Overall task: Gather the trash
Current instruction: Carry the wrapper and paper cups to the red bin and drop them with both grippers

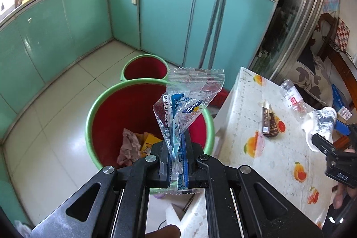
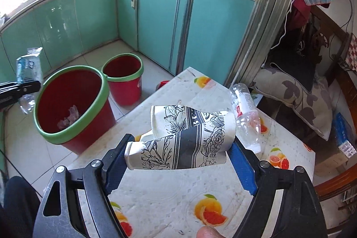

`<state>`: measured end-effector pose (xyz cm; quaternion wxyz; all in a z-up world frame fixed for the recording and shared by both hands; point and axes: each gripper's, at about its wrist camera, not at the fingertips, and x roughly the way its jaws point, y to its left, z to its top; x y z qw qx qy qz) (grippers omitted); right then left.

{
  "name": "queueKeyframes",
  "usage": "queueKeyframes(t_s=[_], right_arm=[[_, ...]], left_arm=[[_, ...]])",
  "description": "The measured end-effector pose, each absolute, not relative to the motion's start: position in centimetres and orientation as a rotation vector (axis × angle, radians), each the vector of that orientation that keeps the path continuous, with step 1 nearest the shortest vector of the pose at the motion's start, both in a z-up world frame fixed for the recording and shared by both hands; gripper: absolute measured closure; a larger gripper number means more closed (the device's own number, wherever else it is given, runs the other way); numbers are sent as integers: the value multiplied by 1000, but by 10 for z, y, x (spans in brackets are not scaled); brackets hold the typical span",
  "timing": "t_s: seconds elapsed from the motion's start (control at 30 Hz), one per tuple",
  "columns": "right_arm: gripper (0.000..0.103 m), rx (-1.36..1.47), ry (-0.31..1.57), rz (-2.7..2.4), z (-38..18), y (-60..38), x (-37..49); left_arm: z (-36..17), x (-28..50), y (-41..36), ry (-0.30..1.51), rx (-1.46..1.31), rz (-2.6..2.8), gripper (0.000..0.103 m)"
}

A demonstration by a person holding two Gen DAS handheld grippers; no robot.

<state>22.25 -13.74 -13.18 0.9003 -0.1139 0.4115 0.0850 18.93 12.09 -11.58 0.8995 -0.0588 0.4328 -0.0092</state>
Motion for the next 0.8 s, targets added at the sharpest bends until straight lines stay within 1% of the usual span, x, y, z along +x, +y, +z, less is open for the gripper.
queueKeyframes(t_s=[0.23, 0.27, 0.33, 0.37, 0.4, 0.43, 0.47, 0.63, 0.8], right_arm=[[20, -260, 809, 240, -104, -91, 218], [20, -263, 806, 247, -102, -85, 218], [20, -270, 802, 258, -99, -72, 219], [20, -273, 799, 264, -99, -65, 219], [20, -273, 799, 271, -98, -60, 220], [20, -274, 800, 278, -98, -54, 222], [20, -280, 799, 286, -99, -48, 224], [20, -301, 791, 343, -103, -15, 231], [20, -309, 783, 423, -111, 30, 242]], left_arm=[[-135, 217, 164, 936, -144, 60, 96], [-138, 220, 167, 944, -147, 62, 93], [-143, 224, 171, 961, -160, 51, 74], [-144, 225, 173, 961, -168, 50, 40], [-143, 225, 176, 949, -182, 49, 9], [-142, 224, 178, 930, -196, 44, 2], [-141, 222, 181, 920, -207, 41, 0], [-131, 214, 200, 874, -232, 88, 0], [-116, 193, 245, 803, -285, 200, 0]])
